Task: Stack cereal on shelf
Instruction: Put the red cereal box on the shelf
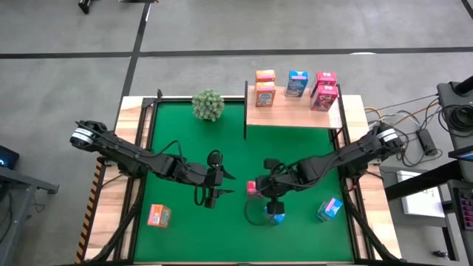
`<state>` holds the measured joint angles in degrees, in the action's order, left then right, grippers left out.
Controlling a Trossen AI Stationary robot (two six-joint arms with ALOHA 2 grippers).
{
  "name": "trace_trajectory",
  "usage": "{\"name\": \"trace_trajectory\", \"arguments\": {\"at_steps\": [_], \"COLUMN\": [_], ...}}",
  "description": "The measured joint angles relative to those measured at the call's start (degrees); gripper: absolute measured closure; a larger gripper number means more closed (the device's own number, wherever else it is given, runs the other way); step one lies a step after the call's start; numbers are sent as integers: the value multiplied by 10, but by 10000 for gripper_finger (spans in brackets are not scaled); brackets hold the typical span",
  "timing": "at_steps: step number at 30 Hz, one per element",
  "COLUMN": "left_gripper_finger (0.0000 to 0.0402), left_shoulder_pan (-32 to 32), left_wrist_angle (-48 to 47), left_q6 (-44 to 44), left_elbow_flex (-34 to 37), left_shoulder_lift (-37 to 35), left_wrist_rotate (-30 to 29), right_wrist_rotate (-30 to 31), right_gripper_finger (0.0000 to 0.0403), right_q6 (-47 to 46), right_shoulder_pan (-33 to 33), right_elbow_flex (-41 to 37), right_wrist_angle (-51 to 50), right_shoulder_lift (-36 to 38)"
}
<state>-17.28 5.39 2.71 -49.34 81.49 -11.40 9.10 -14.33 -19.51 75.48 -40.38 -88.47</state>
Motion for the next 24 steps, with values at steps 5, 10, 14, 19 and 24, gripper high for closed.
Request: {"name": "trace_trajectory", "arguments": {"at_steps": [5, 10, 14, 19, 24], "left_gripper_finger": [212, 212, 212, 212, 212], "left_shoulder_pan": [0, 0, 0, 0, 0], "left_wrist_angle": [-4, -4, -3, -3, -3], "left_q6": [2, -1, -1, -2, -2], "left_elbow_flex": [0, 0, 0, 0, 0], "left_shoulder_lift": [0, 0, 0, 0, 0], "left_wrist_rotate": [0, 0, 0, 0, 0], "right_wrist_rotate": [0, 2, 31, 36, 34], "right_gripper_finger": [358, 277, 197, 113, 78], "right_q6": [-7, -22, -29, -37, -37], "right_shoulder_pan": [0, 0, 0, 0, 0], "right_elbow_flex": [3, 3, 4, -1, -5], "right_wrist_angle": [1, 2, 2, 2, 4], "right_shoulder_lift": [-12, -13, -11, -19, -46]}}
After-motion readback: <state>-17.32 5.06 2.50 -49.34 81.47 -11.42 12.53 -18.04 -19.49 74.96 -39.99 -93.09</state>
